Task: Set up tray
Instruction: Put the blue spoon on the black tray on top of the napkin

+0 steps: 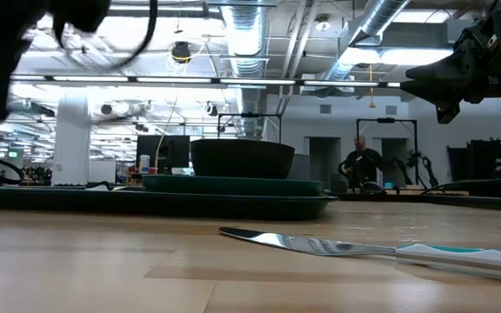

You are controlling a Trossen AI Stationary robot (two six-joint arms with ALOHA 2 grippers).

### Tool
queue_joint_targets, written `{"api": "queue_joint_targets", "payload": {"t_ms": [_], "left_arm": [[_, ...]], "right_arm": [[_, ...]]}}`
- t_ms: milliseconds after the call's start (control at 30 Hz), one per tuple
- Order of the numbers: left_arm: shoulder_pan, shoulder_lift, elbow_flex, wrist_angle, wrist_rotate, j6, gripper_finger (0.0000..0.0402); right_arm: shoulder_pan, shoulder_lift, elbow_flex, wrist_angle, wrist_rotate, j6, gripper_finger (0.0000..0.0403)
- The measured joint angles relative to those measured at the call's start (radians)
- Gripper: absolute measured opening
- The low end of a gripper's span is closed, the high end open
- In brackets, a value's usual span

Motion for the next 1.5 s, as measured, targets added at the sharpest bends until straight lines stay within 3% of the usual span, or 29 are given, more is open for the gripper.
{"api": "queue_joint_targets", "payload": {"t_ms": [233, 367, 533, 767, 933, 1300, 1500], "left_arm": [[0.105, -0.139, 0.003, -0.277, -0.13, -0.077, 0.003], [0.232, -0.203, 0.002, -0.429, -0.173, -0.022, 0.003], [0.432, -0.297, -0.045, -0.449, -0.225, 0.113, 0.003], [0.726, -0.38, -0.138, -0.304, -0.226, 0.34, 0.003], [0.883, -0.374, -0.209, -0.113, -0.116, 0.527, 0.003], [1.063, -0.294, -0.361, 0.025, 0.039, 0.632, 0.003], [1.095, -0.232, -0.41, 0.113, 0.046, 0.642, 0.003]], "right_arm": [[0.0, 0.0, 0.0, 0.0, 0.0, 0.0, 0.0123], [0.0, 0.0, 0.0, 0.0, 0.0, 0.0, 0.0123], [0.0, 0.0, 0.0, 0.0, 0.0, 0.0, 0.0123], [0.0, 0.0, 0.0, 0.0, 0.0, 0.0, 0.0123], [0.0, 0.0, 0.0, 0.0, 0.0, 0.0, 0.0123], [0.0, 0.0, 0.0, 0.0, 0.0, 0.0, 0.0123], [0.0, 0.0, 0.0, 0.0, 0.0, 0.0, 0.0123]]}}
